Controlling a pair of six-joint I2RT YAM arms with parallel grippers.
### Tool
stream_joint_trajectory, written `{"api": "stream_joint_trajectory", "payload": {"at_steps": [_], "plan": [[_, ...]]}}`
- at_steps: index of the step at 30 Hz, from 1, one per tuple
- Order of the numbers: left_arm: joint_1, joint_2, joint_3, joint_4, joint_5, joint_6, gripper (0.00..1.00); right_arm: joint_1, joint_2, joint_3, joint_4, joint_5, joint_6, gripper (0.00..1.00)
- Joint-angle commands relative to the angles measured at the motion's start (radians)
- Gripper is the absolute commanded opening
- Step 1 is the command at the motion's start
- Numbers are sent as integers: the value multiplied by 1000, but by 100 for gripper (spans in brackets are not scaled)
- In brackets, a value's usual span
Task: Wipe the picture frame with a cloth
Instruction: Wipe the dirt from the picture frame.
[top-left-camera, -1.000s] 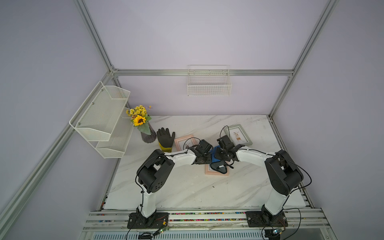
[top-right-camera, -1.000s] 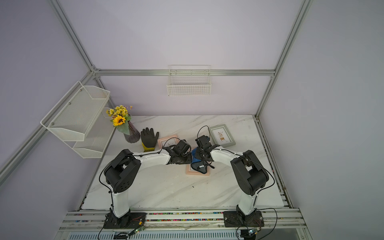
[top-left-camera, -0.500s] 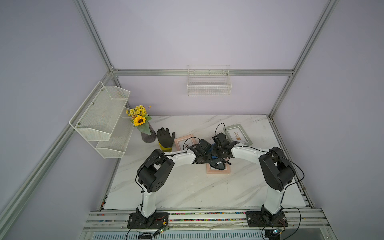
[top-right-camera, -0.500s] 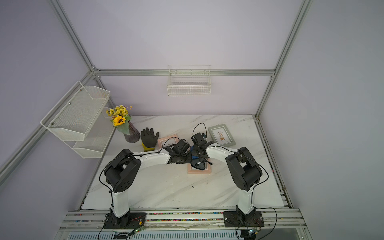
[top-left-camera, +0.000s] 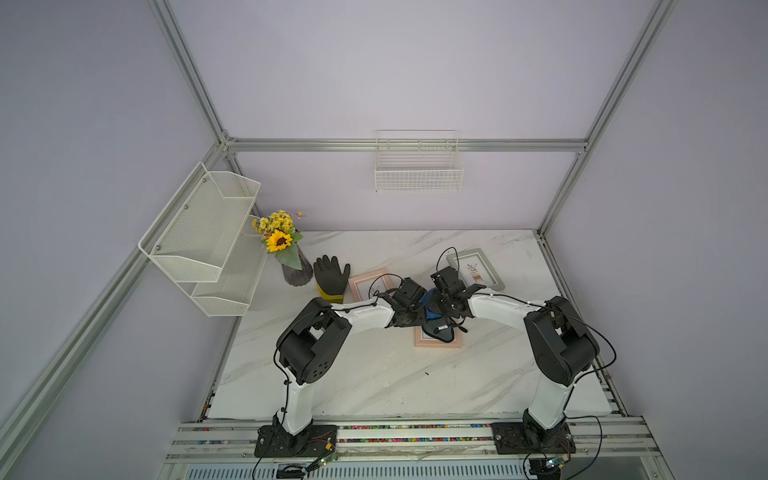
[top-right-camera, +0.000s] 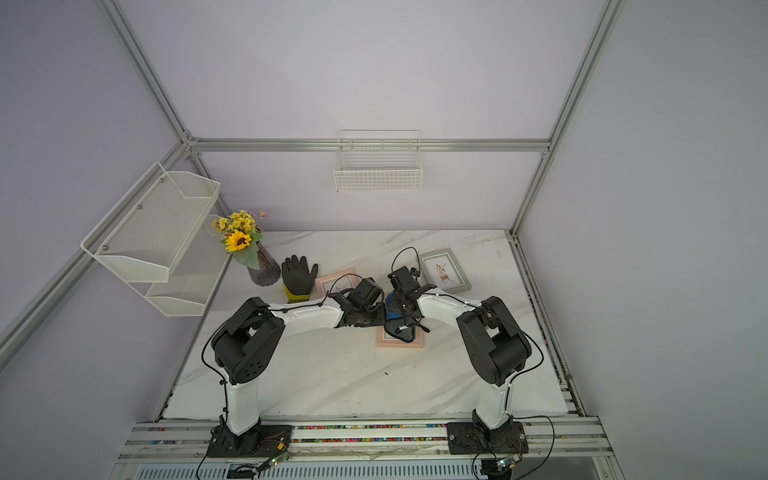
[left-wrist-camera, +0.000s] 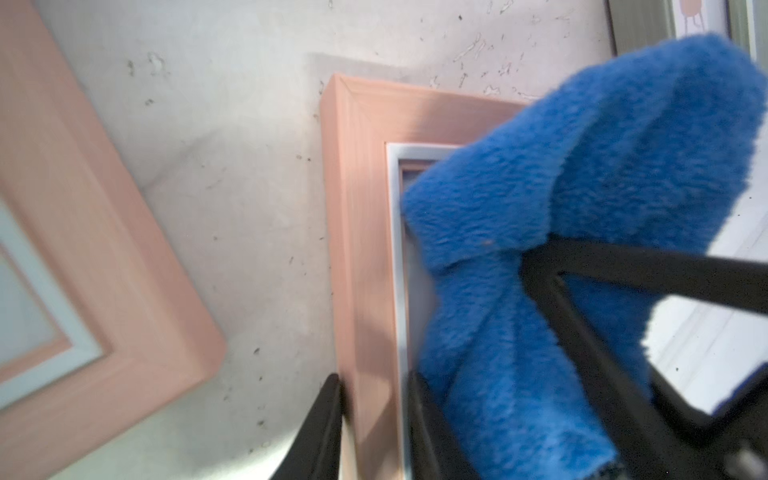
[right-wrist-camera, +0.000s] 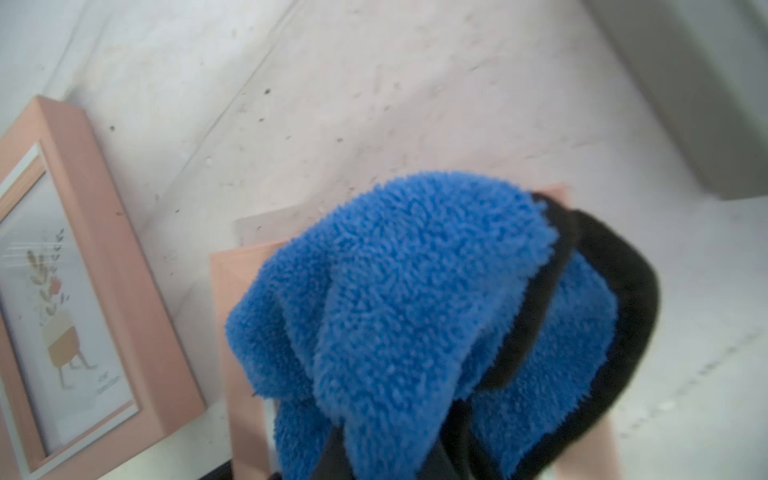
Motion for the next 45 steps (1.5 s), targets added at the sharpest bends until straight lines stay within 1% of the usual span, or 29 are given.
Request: {"api": "stream_joint_trajectory", "payload": {"at_steps": [1,4,7,9,10,15,18,21,24,27,33,37,40,45], "plan": [[2,23,-1,-46,-12,-4,27,31,49,19,-23,-54,18,3],[2,18,-9,-46,-16,-7,27,-1,17,-7,-45,-4,7,3],[1,18,-15,-42,-17,-8,28,-71,-34,-70,-47,2,-12,3],[1,23,-14,-42,-17,-8,28,-87,-60,-85,-66,27,-28,3],[2,24,-14,-42,-18,-8,28,-87,-70,-78,-92,36,-41,3],[2,42,10,-67,-25,-11,28,-29,-94,-93,-165,-25,-80,3],[1,42,10,-70,-32,-11,28,-7,-137,-160,-197,-48,-83,3],[2,42,11,-75,-40,-8,28,8,-222,-247,-203,-62,-64,3],[2,45,14,-75,-36,-6,28,14,-273,-280,-218,-53,-57,3],[2,48,16,-75,-33,-6,28,1,-244,-230,-219,3,-62,3],[1,48,19,-78,-23,-5,29,-107,-76,-40,-180,43,-125,3],[1,45,17,-79,-28,-7,29,-123,-5,38,-184,14,-148,2],[2,50,23,-88,-32,-7,29,-100,-47,-30,-173,-6,-145,1],[1,62,37,-100,-38,-5,29,-60,-196,-197,-187,-46,-112,1]]}}
